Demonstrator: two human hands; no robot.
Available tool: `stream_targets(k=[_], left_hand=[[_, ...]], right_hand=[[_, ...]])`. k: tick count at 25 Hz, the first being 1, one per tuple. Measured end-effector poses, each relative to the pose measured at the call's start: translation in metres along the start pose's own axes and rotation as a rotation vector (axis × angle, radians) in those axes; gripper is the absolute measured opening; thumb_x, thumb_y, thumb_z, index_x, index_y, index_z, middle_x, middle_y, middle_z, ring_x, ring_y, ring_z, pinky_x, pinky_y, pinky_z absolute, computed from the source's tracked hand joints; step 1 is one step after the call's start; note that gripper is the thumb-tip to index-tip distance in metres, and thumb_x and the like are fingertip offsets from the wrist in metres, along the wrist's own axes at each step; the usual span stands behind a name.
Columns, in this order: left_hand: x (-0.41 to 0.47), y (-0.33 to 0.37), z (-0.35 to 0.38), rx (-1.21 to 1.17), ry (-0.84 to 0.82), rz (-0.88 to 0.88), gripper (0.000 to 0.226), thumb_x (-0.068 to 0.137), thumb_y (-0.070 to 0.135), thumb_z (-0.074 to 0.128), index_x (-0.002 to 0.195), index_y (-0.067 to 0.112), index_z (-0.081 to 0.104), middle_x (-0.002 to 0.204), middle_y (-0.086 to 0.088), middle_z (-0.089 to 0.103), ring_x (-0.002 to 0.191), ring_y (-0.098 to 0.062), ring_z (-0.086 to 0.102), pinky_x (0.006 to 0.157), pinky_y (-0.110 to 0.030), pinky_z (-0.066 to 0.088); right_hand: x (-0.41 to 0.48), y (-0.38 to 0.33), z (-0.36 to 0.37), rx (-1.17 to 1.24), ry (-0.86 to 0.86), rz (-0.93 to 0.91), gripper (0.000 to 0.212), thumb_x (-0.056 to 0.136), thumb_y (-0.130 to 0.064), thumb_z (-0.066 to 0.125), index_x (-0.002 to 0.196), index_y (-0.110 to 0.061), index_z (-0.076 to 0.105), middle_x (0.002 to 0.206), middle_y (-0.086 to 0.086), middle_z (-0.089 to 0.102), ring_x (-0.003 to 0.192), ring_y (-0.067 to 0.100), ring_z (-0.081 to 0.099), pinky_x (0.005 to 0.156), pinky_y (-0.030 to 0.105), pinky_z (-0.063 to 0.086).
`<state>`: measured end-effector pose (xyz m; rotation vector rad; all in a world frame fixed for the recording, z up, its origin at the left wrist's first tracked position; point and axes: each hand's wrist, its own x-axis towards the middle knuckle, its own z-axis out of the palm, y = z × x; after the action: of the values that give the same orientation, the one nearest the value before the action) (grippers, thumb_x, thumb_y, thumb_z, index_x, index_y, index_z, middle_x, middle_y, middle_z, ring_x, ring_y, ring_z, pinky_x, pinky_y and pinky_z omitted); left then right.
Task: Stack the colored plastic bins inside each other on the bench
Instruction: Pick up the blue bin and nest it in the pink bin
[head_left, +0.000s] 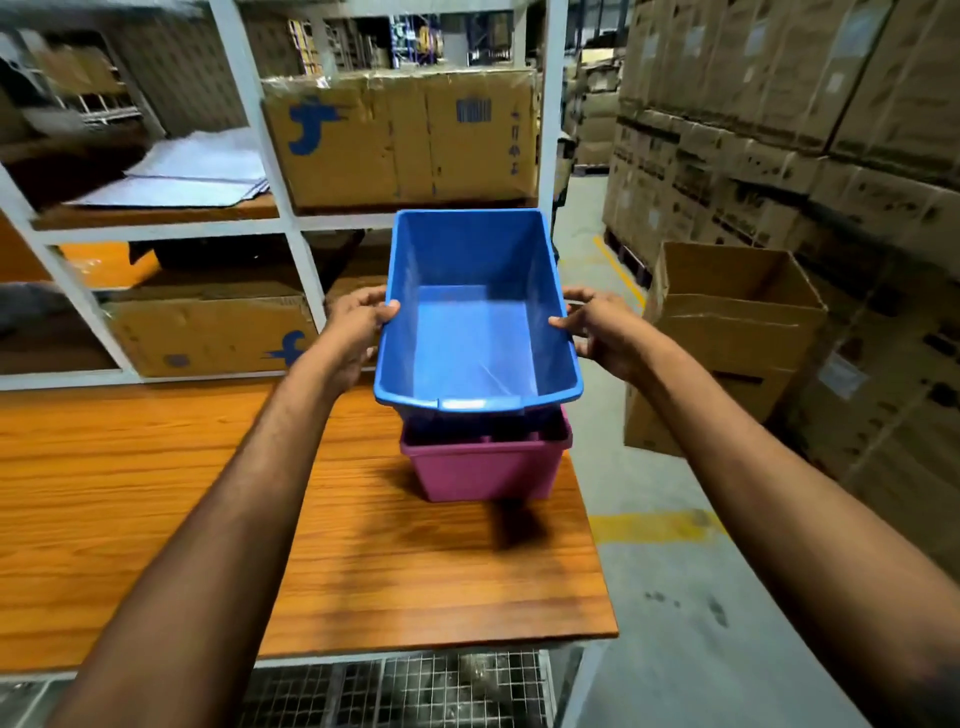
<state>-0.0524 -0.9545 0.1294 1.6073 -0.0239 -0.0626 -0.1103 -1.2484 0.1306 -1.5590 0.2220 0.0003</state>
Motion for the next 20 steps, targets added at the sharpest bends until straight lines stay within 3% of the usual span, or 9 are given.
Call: stream_targets(k=[2,5,8,11,13,15,18,20], left_hand=[[0.001,-0.009,-0.001,0.018,-0.022,-0.048,0.019,0.102,0.011,0.055,0.112,0.022,0.066,0.095,0.007,0.071,0.089,-0.010,0.065,0.080,-0.030,0.049],[0.004,-0.020,-0.004,0.049,-0.061,-0.108,0.025,0.102,0.011,0.056,0.124,0.018,0.064,0.108,0.001,0.072,0.097,-0.013,0.066,0.075,-0.028,0.054],[0.011,-0.028,-0.003,0.084,-0.059,-0.165,0.028,0.102,0.013,0.058,0.129,0.011,0.064,0.102,-0.001,0.071,0.085,-0.010,0.064,0.073,-0.026,0.053],[0.015,-0.033,-0.003,0.126,-0.071,-0.225,0.030,0.101,0.017,0.060,0.130,0.009,0.064,0.101,-0.005,0.071,0.075,-0.007,0.061,0.063,-0.022,0.052],[0.014,-0.036,0.000,0.149,-0.059,-0.238,0.030,0.101,0.016,0.060,0.130,0.006,0.064,0.091,-0.003,0.067,0.068,-0.006,0.058,0.048,-0.017,0.050],[0.012,-0.040,0.003,0.164,-0.036,-0.234,0.031,0.101,0.014,0.061,0.130,0.003,0.063,0.097,-0.006,0.068,0.064,-0.005,0.058,0.039,-0.013,0.045],[0.009,-0.051,0.007,0.163,-0.008,-0.222,0.032,0.101,0.010,0.061,0.130,-0.002,0.061,0.113,-0.014,0.067,0.051,0.000,0.061,0.033,-0.011,0.038],[0.010,-0.058,0.008,0.145,0.018,-0.221,0.033,0.100,0.013,0.062,0.131,-0.001,0.061,0.118,-0.014,0.068,0.062,-0.001,0.064,0.036,-0.011,0.042]], right_hand=[[0.009,0.012,-0.002,0.013,-0.004,0.029,0.040,0.092,0.011,0.055,0.117,-0.017,0.069,0.091,-0.005,0.078,0.101,0.015,0.071,0.097,0.038,0.054],[0.017,0.025,0.003,0.027,0.007,0.076,0.045,0.091,0.011,0.054,0.124,-0.015,0.070,0.107,0.002,0.075,0.105,0.015,0.070,0.102,0.039,0.052],[0.023,0.032,0.006,0.064,0.045,0.149,0.038,0.087,0.010,0.055,0.108,-0.016,0.073,0.106,0.000,0.074,0.100,0.014,0.067,0.082,0.027,0.056],[0.029,0.042,0.007,0.065,0.091,0.210,0.042,0.082,0.007,0.059,0.120,-0.005,0.071,0.119,0.004,0.075,0.105,0.017,0.070,0.064,0.024,0.058],[0.031,0.048,0.007,0.040,0.137,0.230,0.043,0.082,0.006,0.062,0.123,-0.004,0.070,0.121,0.007,0.075,0.106,0.019,0.072,0.077,0.029,0.063],[0.032,0.054,0.006,0.012,0.172,0.236,0.039,0.084,0.006,0.063,0.121,-0.005,0.071,0.118,0.008,0.075,0.109,0.022,0.072,0.094,0.037,0.061],[0.029,0.065,0.006,-0.017,0.192,0.254,0.034,0.085,0.003,0.067,0.118,-0.005,0.071,0.117,0.009,0.075,0.109,0.023,0.073,0.096,0.041,0.060],[0.028,0.070,0.007,-0.022,0.205,0.264,0.031,0.087,-0.001,0.069,0.118,-0.004,0.069,0.116,0.010,0.074,0.107,0.023,0.072,0.094,0.041,0.061]])
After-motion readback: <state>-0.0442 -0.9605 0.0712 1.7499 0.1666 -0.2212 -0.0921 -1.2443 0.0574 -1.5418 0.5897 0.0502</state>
